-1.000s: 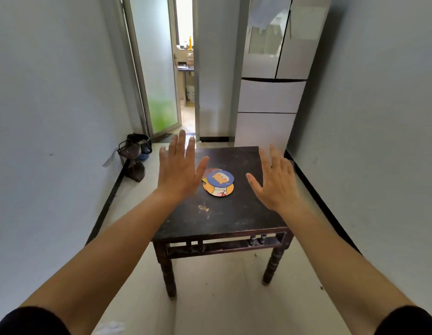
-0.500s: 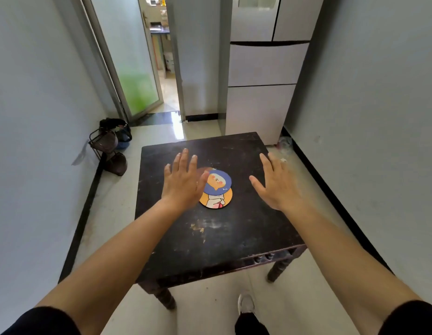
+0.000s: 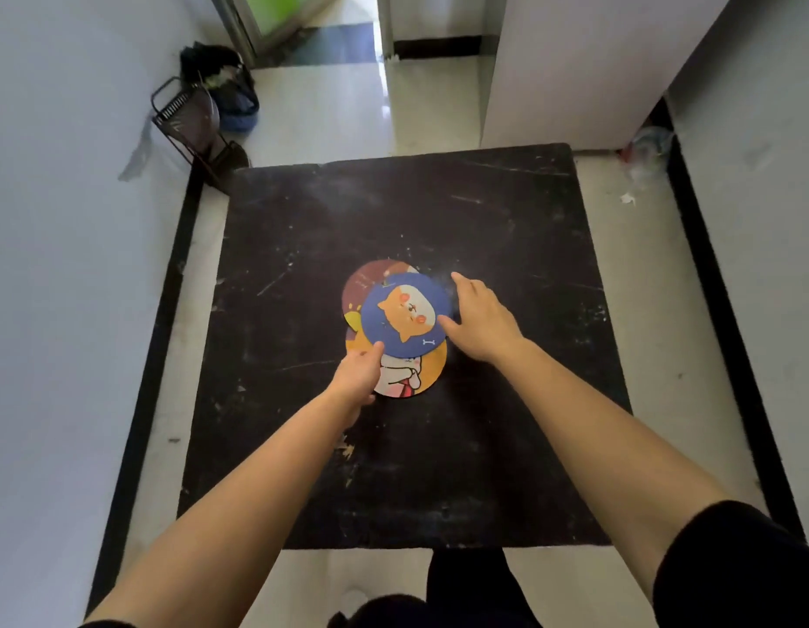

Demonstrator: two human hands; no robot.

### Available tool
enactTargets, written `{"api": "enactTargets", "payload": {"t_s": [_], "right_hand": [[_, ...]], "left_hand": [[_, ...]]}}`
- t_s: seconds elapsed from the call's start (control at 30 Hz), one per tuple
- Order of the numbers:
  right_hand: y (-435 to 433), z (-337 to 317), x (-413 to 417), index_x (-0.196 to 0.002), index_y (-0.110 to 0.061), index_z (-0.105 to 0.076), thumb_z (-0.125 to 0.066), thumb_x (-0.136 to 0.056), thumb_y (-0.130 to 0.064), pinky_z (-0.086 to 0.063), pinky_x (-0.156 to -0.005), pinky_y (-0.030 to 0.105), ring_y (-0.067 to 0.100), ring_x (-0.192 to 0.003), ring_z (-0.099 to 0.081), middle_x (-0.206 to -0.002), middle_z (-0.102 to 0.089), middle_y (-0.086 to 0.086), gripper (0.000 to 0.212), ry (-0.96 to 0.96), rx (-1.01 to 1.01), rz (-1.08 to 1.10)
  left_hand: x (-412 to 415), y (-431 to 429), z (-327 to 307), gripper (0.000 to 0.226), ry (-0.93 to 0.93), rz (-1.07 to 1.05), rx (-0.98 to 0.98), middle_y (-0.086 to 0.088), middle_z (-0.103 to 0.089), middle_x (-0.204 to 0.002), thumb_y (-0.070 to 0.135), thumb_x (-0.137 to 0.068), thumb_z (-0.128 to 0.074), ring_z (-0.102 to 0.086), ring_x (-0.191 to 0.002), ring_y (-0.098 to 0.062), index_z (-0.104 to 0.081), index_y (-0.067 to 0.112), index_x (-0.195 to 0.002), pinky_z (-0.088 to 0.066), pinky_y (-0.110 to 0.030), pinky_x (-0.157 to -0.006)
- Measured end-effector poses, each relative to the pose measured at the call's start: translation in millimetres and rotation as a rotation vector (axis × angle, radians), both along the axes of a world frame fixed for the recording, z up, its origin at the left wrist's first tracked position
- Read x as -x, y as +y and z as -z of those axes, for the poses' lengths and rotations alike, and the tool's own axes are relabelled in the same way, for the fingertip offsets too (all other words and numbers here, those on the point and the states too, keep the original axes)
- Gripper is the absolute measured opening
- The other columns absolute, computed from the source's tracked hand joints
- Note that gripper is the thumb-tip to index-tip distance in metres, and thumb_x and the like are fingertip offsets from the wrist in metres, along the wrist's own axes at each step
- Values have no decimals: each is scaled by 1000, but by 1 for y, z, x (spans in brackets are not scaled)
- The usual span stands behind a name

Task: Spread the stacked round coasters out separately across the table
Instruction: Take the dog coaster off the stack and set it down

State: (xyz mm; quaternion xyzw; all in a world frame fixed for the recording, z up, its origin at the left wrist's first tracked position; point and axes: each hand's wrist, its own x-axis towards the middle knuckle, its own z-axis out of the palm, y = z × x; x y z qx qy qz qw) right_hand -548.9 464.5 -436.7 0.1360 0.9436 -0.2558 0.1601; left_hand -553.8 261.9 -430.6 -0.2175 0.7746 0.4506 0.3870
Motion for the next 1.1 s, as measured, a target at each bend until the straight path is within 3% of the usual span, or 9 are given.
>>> {"api": "enactTargets", "payload": {"t_s": [0.1,0.2,0.3,0.5,0.67,0.77,0.83,0.97,1.1], "right_hand": [[1,26,25,-157,-14,-15,-63,-91,-32,-37,-108,49,32,-144,-30,-159,-28,12,83,-75,132,15],[1,44,43,-157,-12,-14,-63,-90,-27,-35,-108,48,34,-144,-29,-159,-28,13,85,-141,207,40],[0,55,52,-156,-12,-18,-58,-92,-30,-39,-105,48,36,-139,-35,-154,-34,16,78,-175,247,138],[-3,52,44,-128,-18,-63,-49,-100,-27,-42,-76,31,29,-109,-61,-119,-69,7,33,-33,323,189],[-13,27,19,-121,-19,-67,-52,-99,-20,-52,-82,35,24,-103,-63,-110,-70,3,27,29,524,410],[-24,9,-4,-119,-21,-63,-52,-100,-20,-57,-59,25,20,-91,-66,-99,-66,-1,22,52,672,555],[-35,-6,-22,-120,-21,-61,-53,-100,-21,-52,-55,21,17,-92,-66,-104,-66,1,21,58,734,622],[-65,-32,-61,-113,-15,-59,-55,-95,-15,-54,-63,34,21,-86,-64,-105,-67,10,19,67,793,642],[-94,-51,-104,-114,-18,-55,-60,-85,-10,-59,-69,39,20,-94,-65,-108,-66,5,30,133,783,708]], "left_hand": [[9,11,20,41,-101,-225,-31,-4,-60,-122,43,-96,-46,-60,-105,-22,-54,19,-129,-52,-38,-72],[18,17,34,22,-98,-360,-3,-7,-68,-111,37,-92,-51,-65,-99,-24,-61,20,-102,-52,-34,-63],[22,21,42,15,-76,-422,16,-4,-61,-91,31,-91,-52,-59,-75,-20,-61,19,-90,-50,-32,-58],[18,22,46,14,-56,-417,27,0,-57,-89,30,-94,-48,-54,-79,-19,-56,24,-84,-56,-41,-75],[7,17,22,19,-114,-357,-95,-1,-57,-106,33,-96,-50,-56,-95,-20,-55,21,-109,-53,-38,-69],[-6,8,1,36,-134,-355,-227,-11,-62,-115,33,-93,-57,-62,-102,-26,-55,12,-122,-57,-41,-78],[-17,-1,-13,30,-72,-364,-329,-10,-70,-109,21,-92,-61,-69,-96,-26,-57,13,-121,-60,-39,-73],[-42,-32,-41,32,179,-330,-401,-2,-66,-108,-3,-90,-57,-68,-95,-23,-55,22,-109,-59,-32,-59],[-65,-74,-57,35,376,-28,-333,-3,-64,-117,-4,-93,-49,-62,-104,-20,-51,27,-110,-58,-45,-83]]}}
